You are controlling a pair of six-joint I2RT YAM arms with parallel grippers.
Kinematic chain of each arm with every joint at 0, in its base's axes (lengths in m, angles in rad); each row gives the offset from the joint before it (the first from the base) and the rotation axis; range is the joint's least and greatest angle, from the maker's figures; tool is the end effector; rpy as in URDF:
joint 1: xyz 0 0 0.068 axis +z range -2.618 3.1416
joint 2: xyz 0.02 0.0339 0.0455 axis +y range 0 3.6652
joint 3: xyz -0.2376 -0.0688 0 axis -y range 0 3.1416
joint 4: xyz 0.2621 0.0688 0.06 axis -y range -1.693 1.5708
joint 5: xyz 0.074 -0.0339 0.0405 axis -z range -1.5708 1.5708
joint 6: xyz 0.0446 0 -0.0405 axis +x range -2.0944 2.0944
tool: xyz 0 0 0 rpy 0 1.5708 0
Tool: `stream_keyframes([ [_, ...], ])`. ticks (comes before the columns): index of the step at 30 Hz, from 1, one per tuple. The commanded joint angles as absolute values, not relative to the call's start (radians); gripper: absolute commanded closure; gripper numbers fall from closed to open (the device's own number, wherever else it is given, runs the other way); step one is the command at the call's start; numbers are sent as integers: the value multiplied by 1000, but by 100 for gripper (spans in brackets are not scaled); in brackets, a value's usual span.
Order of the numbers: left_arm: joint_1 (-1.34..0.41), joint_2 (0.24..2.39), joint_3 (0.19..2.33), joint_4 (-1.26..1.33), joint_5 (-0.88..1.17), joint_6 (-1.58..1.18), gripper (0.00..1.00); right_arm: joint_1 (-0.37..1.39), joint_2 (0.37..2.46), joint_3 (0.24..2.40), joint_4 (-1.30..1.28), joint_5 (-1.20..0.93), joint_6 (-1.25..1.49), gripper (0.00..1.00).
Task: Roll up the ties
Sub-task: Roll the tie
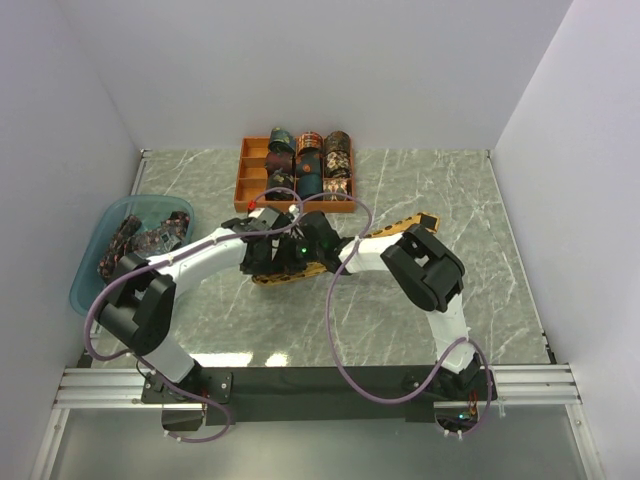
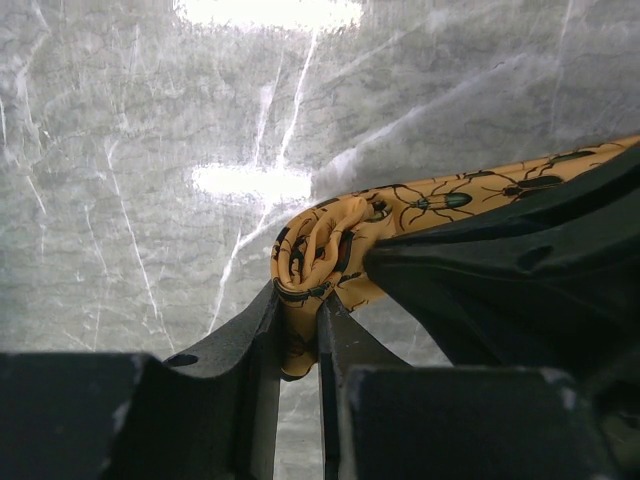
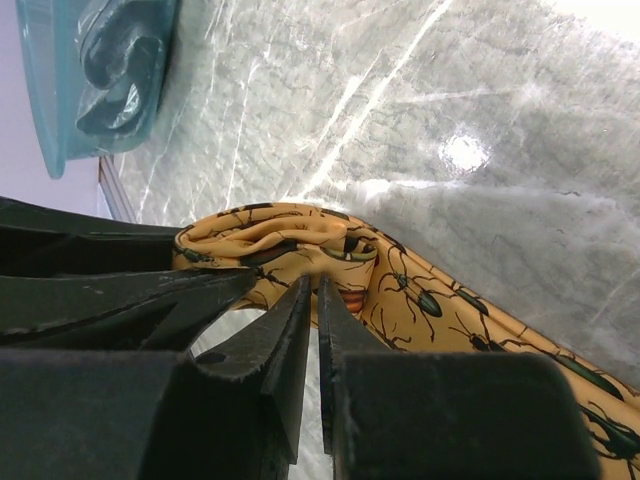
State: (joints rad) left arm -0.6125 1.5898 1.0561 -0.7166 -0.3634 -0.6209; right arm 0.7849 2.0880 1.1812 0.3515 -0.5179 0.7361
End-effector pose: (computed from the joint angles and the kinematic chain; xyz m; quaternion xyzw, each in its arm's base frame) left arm 0.2686 -0.1694 0.1596 -0.0329 0.9708 0.0548 0.2312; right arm 0.2971 0.3281 0.0911 -0.1451 0.8414 0.4861 0.1863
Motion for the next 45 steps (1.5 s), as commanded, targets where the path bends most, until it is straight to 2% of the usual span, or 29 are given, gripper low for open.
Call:
stream_keyframes([
  [1,-617,1601,1111,-718,-371,-614,98,798,2111,1218,388,-531,738,86],
  [11,-641,1612,1143,-683,-281,-650,94,801,2134,1223,397,-546,747,86],
  [17,-660,1646,1146,-629,-221,-683,92,798,2108,1206,379,-532,724,82],
  [22,-661,1675,1170,-630,-233,-686,92,773,2031,1146,357,-503,693,77],
  [35,-673,1753,1213,-621,-201,-678,91,673,1829,994,275,-408,601,74],
  [38,-676,1776,1221,-624,-201,-678,87,661,1807,971,275,-405,597,74],
  [45,-689,1776,1247,-617,-193,-690,64,627,1779,933,282,-417,598,74],
])
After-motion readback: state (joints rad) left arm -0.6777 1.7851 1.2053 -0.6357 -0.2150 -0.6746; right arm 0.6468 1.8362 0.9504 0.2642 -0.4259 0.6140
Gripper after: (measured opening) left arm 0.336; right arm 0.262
